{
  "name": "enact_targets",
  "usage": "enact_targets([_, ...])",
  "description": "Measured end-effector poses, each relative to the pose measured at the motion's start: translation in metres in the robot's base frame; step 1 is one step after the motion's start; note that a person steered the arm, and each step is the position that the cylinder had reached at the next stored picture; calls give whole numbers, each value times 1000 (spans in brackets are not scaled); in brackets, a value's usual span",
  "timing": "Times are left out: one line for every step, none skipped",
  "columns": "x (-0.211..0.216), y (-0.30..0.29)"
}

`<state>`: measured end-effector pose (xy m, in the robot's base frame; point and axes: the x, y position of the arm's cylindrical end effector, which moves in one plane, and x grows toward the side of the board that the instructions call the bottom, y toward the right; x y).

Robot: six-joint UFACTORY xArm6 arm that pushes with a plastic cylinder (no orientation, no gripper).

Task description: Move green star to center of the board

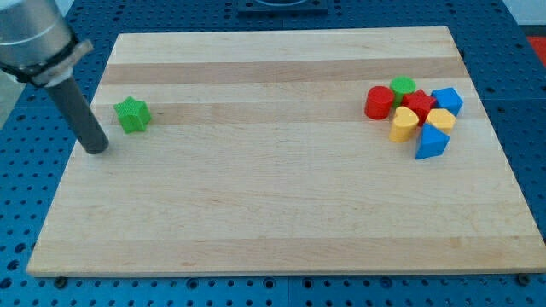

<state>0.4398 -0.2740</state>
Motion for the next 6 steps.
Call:
enact_targets([-33,-6])
enact_targets([-44,12])
enact_targets([-44,59])
enact_targets([-44,108])
enact_targets([-49,147])
enact_targets([-52,174])
